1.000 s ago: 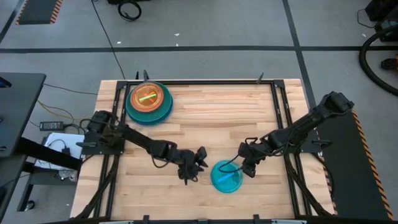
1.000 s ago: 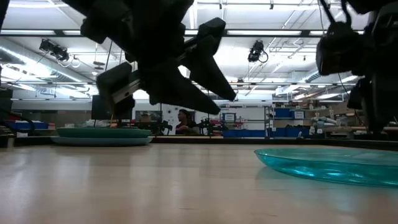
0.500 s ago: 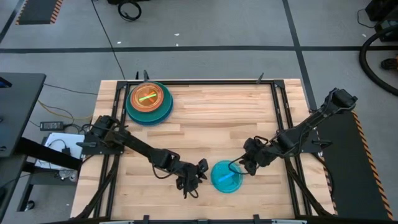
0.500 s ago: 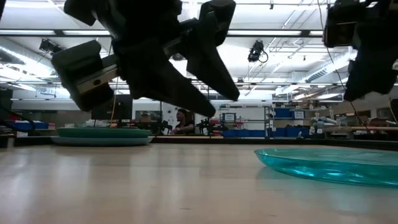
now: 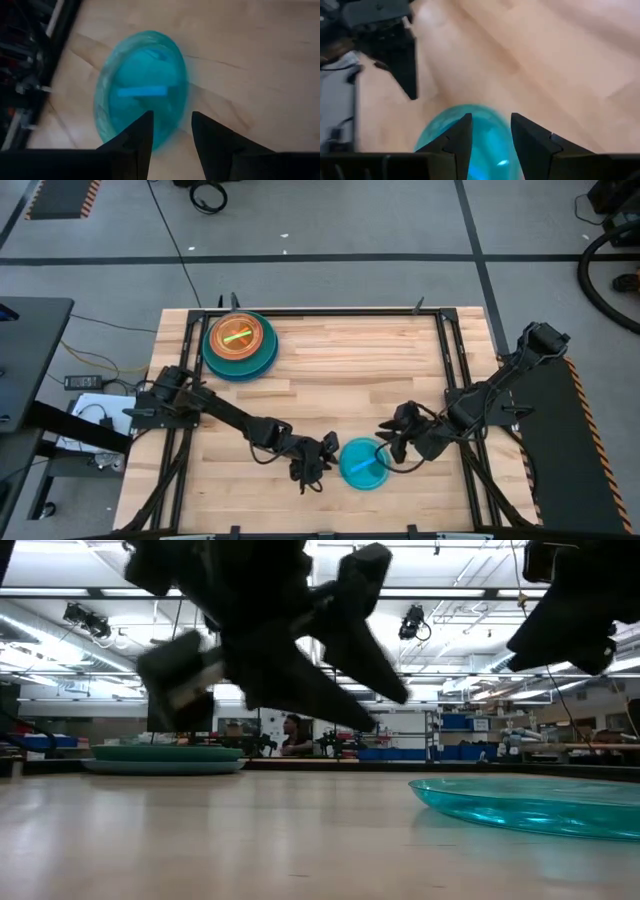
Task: Stack plastic plates
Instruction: Stack the small blue plate on the small green plate
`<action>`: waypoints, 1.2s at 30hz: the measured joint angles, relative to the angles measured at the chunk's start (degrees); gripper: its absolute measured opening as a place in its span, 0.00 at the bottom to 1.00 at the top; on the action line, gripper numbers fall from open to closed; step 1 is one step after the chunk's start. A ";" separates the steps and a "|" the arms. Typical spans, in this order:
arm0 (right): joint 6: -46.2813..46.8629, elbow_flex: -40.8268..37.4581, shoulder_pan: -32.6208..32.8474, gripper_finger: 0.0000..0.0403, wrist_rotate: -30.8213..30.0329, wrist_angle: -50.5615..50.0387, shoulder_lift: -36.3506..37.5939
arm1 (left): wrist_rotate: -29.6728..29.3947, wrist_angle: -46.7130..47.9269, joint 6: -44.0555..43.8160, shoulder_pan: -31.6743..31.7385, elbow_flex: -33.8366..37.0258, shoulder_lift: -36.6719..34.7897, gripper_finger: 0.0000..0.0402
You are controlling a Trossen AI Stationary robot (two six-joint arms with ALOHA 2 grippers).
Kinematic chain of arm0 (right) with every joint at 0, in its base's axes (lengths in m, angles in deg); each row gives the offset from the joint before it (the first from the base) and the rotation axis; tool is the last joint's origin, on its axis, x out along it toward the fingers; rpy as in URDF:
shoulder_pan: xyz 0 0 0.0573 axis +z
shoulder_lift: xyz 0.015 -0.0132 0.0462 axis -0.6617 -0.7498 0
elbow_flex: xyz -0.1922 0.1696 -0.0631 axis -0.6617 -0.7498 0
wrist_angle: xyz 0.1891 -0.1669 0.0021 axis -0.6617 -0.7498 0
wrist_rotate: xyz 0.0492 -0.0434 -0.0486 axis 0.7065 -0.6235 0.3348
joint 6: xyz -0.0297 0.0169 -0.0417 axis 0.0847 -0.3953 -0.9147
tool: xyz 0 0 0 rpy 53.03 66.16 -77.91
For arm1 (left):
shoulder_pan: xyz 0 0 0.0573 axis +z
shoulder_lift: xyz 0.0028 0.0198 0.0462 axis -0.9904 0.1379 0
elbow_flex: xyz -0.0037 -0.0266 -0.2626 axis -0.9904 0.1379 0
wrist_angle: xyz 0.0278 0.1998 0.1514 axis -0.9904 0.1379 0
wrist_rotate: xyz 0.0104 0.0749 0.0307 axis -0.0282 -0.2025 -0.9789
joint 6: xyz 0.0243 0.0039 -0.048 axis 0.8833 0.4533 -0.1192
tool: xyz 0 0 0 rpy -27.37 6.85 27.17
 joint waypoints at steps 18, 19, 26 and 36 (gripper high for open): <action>-5.76 -0.05 -0.28 0.36 -8.92 0.47 -0.37 | 0.73 1.11 6.48 1.86 -0.35 1.70 0.35; -5.72 -0.05 -0.28 0.36 -8.92 0.46 -0.37 | 0.73 1.54 6.06 1.86 -0.35 1.70 0.35; -5.45 -0.05 0.75 0.36 -8.49 0.63 -0.37 | 0.68 9.78 1.16 1.90 -2.89 1.70 0.35; -5.30 -0.05 1.86 0.36 -9.73 0.63 -0.37 | 0.67 15.35 -0.12 1.23 -6.09 1.70 0.35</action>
